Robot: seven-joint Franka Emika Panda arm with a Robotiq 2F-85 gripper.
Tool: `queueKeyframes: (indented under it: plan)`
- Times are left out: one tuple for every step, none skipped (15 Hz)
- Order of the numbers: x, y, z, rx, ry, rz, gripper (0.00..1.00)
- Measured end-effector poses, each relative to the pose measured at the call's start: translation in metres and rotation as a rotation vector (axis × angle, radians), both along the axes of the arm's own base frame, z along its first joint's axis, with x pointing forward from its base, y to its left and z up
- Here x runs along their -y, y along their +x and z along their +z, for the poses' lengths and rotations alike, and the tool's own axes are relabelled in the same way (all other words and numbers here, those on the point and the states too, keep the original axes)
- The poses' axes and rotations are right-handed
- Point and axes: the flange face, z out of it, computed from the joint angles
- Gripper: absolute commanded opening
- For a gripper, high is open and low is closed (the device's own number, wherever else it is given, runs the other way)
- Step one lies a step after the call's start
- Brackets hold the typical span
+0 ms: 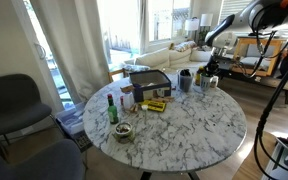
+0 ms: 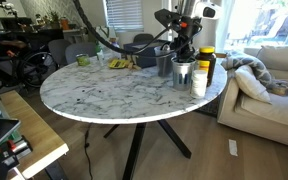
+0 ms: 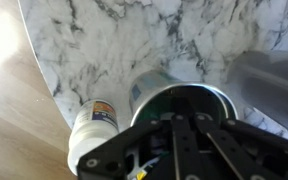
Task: Remove the green lid from the silver cup
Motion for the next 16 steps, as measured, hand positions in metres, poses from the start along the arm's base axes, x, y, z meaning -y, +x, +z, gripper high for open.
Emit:
queueKeyframes:
  plan:
    - [0.001,0.000,-0.002,-0.004,0.000,-0.008,0.00]
    - [0.001,0.000,-0.003,-0.007,0.000,-0.013,0.00]
    - [0.002,0.000,-0.003,-0.007,-0.001,-0.016,0.00]
    - [0.002,0.001,-0.003,-0.007,-0.002,-0.018,0.00]
    - [0.003,0.001,-0.003,-0.005,-0.003,-0.018,0.00]
    - [0.003,0.002,-0.001,-0.003,-0.005,-0.017,0.00]
    - [0.003,0.003,0.000,-0.001,-0.007,-0.016,0.00]
    - [0.002,0.004,0.002,0.001,-0.008,-0.015,0.00]
    - [0.002,0.005,0.003,0.003,-0.010,-0.013,0.00]
    - [0.001,0.006,0.005,0.006,-0.012,-0.012,0.00]
    - [0.001,0.006,0.007,0.008,-0.013,-0.011,0.00]
    - [0.000,0.007,0.009,0.010,-0.015,-0.009,0.00]
    - [0.000,0.008,0.010,0.012,-0.016,-0.008,0.00]
    - [-0.001,0.008,0.011,0.013,-0.017,-0.008,0.00]
    - [-0.001,0.008,0.012,0.013,-0.017,-0.006,0.00]
    - [-0.001,0.009,0.012,0.014,-0.016,-0.004,0.00]
